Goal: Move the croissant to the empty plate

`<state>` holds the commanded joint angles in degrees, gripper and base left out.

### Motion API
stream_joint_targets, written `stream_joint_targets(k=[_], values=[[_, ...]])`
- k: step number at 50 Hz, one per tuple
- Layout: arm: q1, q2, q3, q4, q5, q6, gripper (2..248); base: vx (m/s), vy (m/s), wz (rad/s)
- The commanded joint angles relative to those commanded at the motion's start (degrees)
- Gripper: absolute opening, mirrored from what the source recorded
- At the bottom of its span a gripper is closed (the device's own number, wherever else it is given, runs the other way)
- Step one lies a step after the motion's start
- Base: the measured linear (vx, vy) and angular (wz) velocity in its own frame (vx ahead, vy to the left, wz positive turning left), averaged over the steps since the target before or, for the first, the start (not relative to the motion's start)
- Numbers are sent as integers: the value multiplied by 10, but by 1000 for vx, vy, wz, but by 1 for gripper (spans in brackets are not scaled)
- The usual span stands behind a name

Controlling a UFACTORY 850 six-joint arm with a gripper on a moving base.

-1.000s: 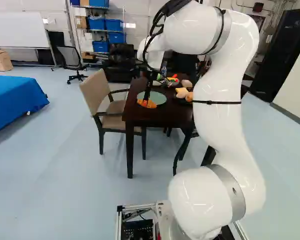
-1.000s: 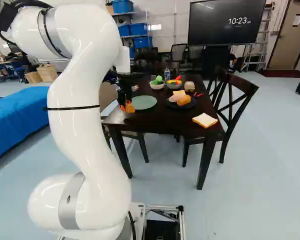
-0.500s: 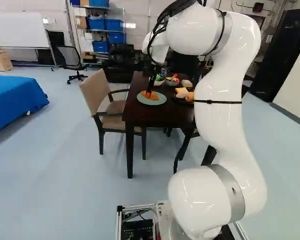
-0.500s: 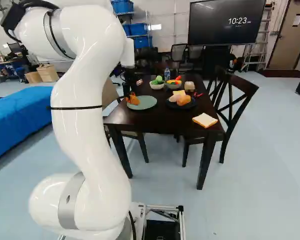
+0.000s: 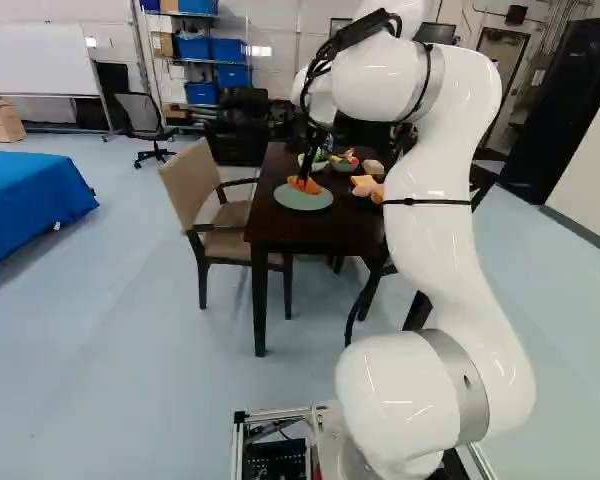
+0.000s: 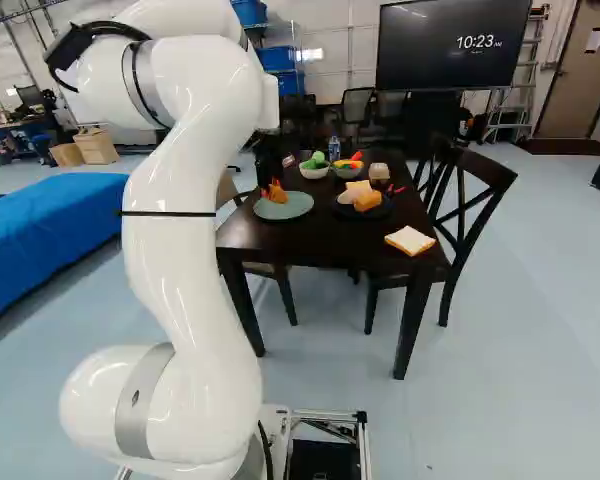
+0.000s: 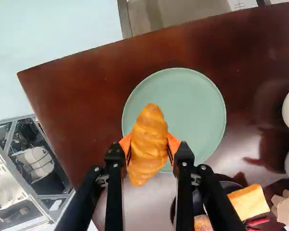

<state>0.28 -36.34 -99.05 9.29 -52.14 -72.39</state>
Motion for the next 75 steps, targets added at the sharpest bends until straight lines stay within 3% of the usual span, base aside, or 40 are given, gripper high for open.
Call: stream_joint_targets(k=[39,75], values=[[-8,-110,-130,0,-55,0,107,0,0,0],[-8,-112,-132,0,-69,0,107,0,0,0]])
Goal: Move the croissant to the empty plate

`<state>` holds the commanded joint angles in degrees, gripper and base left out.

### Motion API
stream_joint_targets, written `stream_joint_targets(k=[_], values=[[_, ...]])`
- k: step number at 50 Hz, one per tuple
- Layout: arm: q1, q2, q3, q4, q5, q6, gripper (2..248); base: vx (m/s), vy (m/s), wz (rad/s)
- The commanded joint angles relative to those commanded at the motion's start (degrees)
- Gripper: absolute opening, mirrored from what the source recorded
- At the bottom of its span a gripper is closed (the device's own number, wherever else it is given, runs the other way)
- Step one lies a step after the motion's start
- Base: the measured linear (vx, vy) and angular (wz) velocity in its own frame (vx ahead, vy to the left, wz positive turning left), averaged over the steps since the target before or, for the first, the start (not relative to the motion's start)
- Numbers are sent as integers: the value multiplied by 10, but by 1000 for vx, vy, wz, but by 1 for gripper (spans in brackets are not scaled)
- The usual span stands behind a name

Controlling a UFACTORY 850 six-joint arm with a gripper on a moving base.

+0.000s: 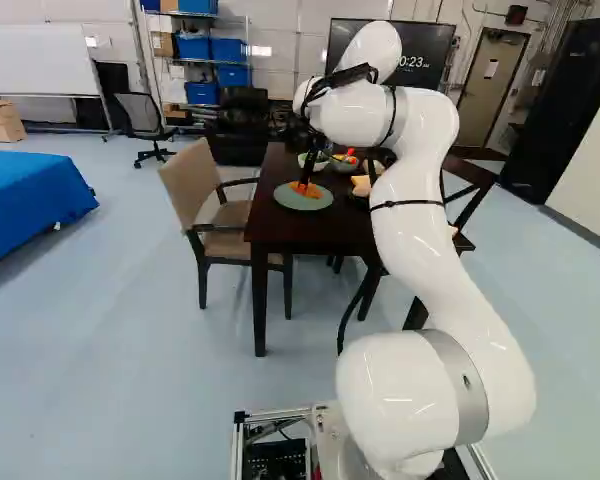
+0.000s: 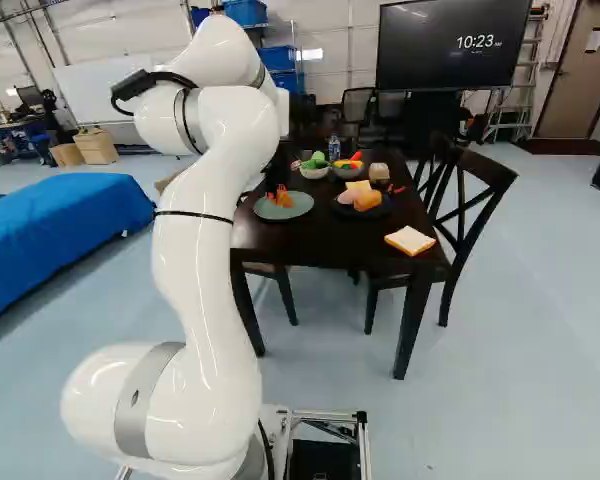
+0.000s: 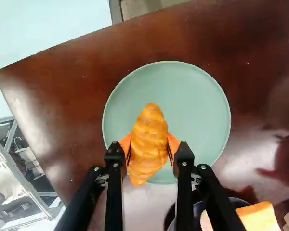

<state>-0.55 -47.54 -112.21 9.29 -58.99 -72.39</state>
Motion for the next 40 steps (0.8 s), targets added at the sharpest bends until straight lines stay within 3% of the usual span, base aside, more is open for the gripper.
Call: stream_joint_targets(k=[11,12,16,17,22,23,27,28,40], values=[[0,0,0,0,0,0,111,0,0,0],[0,0,0,0,0,0,141,0,0,0],[0,0,0,0,0,0,141,0,0,0],[0,0,0,0,0,0,173,0,0,0],[0,0,0,0,0,0,173,0,0,0],[0,0,0,0,0,0,208,0,0,0],[0,0,0,0,0,0,208,0,0,0],[0,0,0,0,0,0,242,0,0,0],[0,7,2,0,0,0,247,0,0,0]])
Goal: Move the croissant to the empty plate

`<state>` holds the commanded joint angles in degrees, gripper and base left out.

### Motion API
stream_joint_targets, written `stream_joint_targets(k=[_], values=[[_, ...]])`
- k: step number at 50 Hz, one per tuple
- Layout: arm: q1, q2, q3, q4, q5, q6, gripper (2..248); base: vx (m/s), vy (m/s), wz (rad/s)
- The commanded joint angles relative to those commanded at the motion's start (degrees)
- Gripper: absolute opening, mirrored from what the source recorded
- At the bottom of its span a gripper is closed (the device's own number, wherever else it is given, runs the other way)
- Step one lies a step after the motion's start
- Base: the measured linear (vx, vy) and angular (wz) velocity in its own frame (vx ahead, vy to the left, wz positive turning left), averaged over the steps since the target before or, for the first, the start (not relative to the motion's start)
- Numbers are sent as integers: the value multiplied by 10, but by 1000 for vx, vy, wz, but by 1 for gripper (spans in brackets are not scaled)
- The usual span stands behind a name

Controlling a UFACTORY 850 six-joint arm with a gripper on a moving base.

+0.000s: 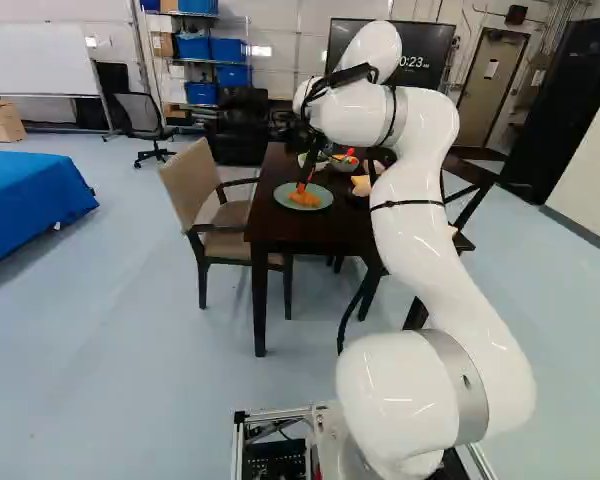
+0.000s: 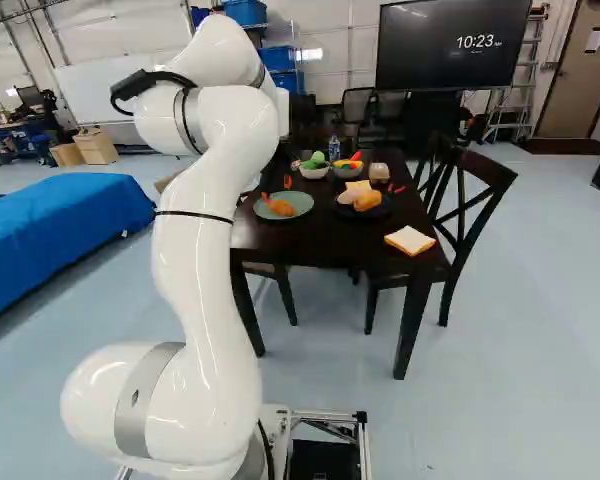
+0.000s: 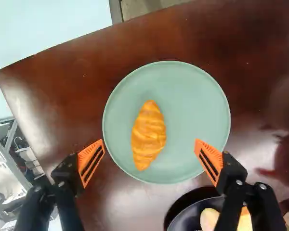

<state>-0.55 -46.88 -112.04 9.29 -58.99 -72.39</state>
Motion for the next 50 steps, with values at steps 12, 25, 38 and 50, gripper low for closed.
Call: stream_joint_targets(k=[12,25,38,50], values=[[0,16,4,0,-21,0,247,0,0,0],[0,34,7,0,-56,0,247,0,0,0],[0,51,9,0,-88,0,247,0,0,0],[0,67,11,0,-112,0,247,0,0,0]])
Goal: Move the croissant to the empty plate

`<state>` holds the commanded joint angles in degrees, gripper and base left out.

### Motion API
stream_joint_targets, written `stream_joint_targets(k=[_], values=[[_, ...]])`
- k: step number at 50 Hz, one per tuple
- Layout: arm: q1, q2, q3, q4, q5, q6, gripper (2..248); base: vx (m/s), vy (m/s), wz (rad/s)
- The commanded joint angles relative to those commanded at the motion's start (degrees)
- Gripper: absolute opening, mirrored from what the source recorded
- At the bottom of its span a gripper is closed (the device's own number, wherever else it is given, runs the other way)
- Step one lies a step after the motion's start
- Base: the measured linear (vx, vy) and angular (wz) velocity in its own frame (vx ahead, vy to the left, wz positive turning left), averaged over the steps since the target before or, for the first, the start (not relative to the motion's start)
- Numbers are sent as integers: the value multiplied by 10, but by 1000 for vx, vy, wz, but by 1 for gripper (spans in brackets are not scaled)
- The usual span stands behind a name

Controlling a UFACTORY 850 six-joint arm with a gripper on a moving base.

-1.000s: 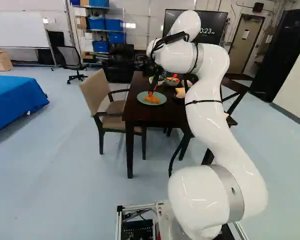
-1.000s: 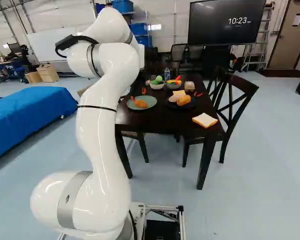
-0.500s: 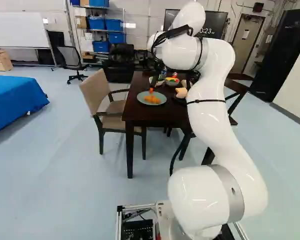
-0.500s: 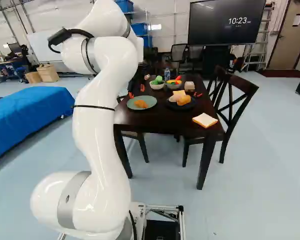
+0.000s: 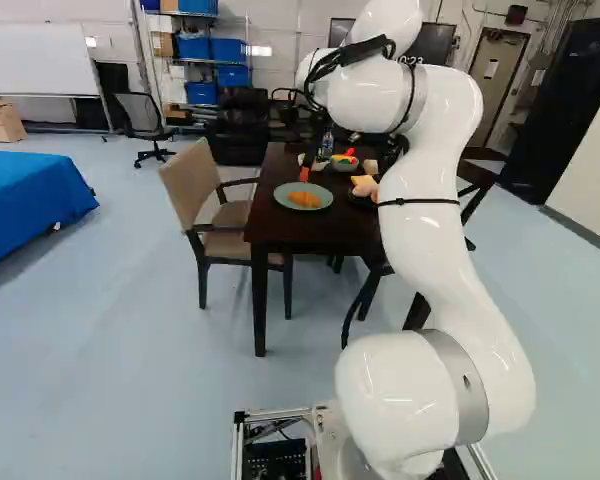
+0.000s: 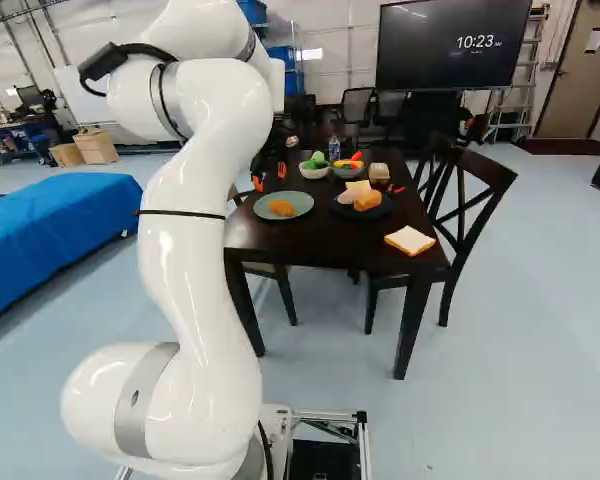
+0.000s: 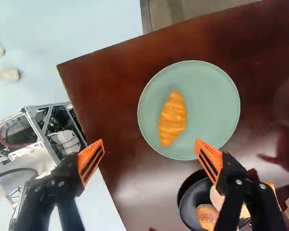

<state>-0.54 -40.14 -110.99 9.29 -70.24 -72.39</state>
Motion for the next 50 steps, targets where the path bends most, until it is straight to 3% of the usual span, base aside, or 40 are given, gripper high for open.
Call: stream_joint_targets(k=[21,50], values=[[0,27,0,0,-20,0,247,0,0,0],[0,29,3,0,-17,2,247,0,0,0]])
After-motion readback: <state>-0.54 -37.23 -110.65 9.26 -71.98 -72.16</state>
